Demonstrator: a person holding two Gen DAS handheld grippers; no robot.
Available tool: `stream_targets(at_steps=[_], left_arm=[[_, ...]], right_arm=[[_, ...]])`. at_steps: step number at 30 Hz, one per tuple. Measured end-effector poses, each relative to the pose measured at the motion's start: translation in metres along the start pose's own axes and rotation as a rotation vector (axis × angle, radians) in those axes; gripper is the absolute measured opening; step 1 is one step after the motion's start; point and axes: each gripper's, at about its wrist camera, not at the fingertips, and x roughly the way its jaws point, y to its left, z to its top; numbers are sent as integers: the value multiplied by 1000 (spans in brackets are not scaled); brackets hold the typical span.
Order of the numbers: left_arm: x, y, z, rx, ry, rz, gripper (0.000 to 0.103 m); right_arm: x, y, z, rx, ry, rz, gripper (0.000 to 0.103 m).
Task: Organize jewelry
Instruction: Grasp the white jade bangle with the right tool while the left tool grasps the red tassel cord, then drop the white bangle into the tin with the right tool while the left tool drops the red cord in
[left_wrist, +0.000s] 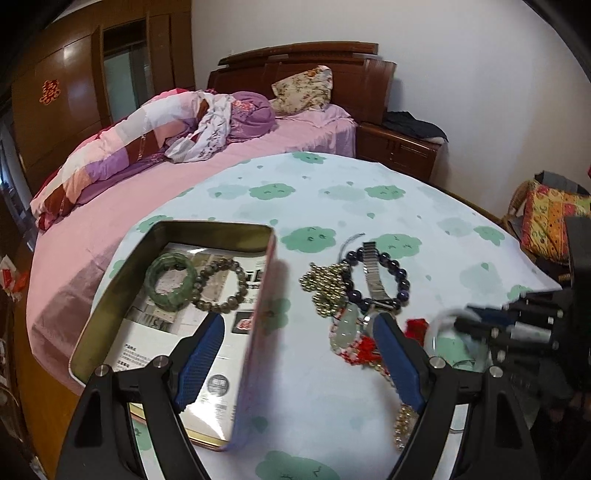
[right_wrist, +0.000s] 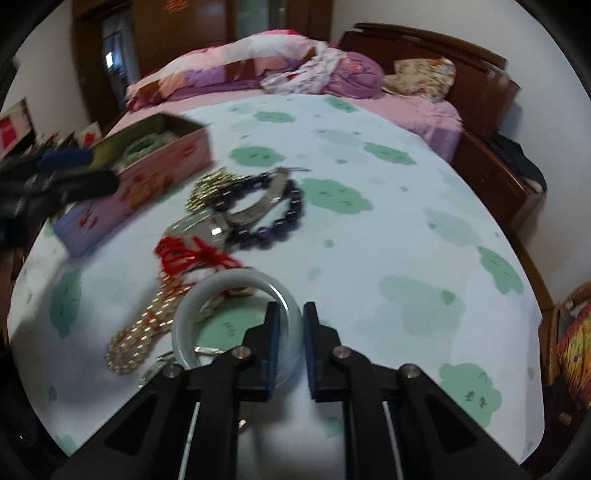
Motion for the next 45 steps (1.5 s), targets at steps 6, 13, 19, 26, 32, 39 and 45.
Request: stream_targets(at_steps=[6,13,19,26,32,39,45], left_arm=[[7,-18,-2,32,18,-41,83],[29,-42,-1,76,65,-132,83],[52,-59,-4,113,124,-156,63],[55,-68,-7,156,135,-170,6],[33,-54,5,121,55,-164,5],[2,-32,22,69,-28,-165,5],[-15,-14,31,35,-76,-152,5]], right_arm=[[0,-22,-1,63,-3,-30,14],[-6,-27,-3,87,-24,-19,14],[-7,-29,-4,100,-32,-12,14],[-9,-30,-4,107,-48,0,14],[-17,-28,-1,103,-69,6,14],[-27,-24,7,87,-95,2,14],[-32,-21,13,77,-114,-5,14]])
